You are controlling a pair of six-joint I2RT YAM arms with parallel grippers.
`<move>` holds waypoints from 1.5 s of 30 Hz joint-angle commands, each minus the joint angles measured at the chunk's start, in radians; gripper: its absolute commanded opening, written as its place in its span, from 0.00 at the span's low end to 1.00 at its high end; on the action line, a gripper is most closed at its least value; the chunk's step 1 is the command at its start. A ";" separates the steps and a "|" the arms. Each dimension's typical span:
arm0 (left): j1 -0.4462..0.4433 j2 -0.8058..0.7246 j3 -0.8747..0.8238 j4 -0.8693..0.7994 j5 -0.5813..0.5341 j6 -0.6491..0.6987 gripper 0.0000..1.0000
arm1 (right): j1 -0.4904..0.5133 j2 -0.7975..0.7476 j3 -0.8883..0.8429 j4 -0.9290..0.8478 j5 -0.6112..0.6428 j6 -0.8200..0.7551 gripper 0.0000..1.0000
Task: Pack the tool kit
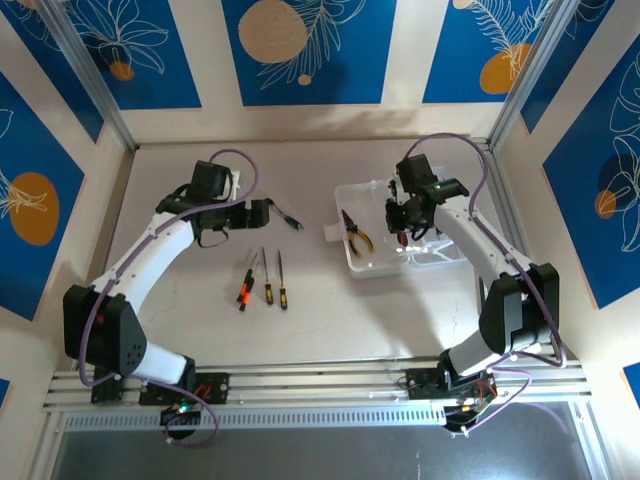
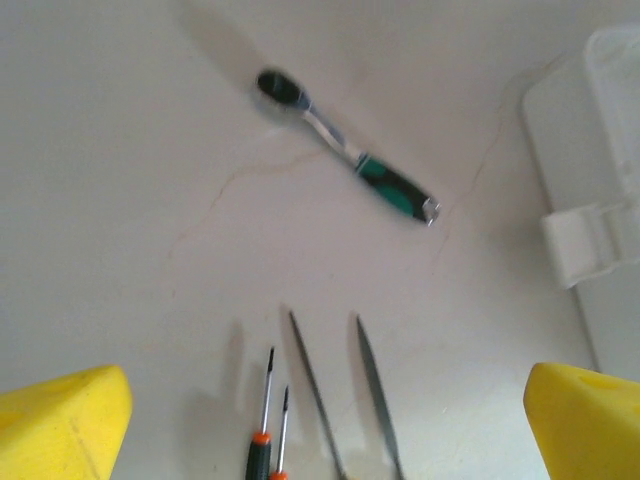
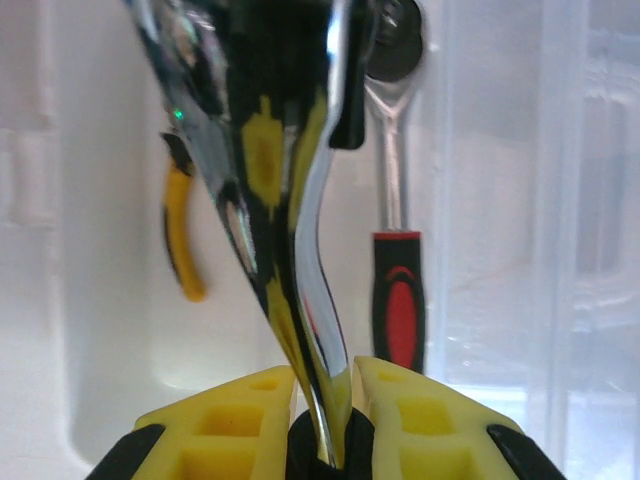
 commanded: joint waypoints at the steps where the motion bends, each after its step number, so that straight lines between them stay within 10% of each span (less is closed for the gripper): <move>1: 0.008 -0.017 -0.020 -0.013 -0.015 0.011 1.00 | -0.003 0.015 -0.005 -0.004 0.081 -0.051 0.00; 20: 0.008 0.013 -0.019 0.012 0.010 0.001 1.00 | 0.009 0.156 0.008 0.088 0.047 -0.060 0.00; 40: 0.008 0.067 0.001 0.024 0.021 0.006 1.00 | 0.035 0.259 0.107 -0.022 0.298 0.010 0.00; 45: 0.008 0.077 0.007 0.026 0.023 0.007 1.00 | 0.050 0.263 0.123 -0.023 0.282 0.003 0.19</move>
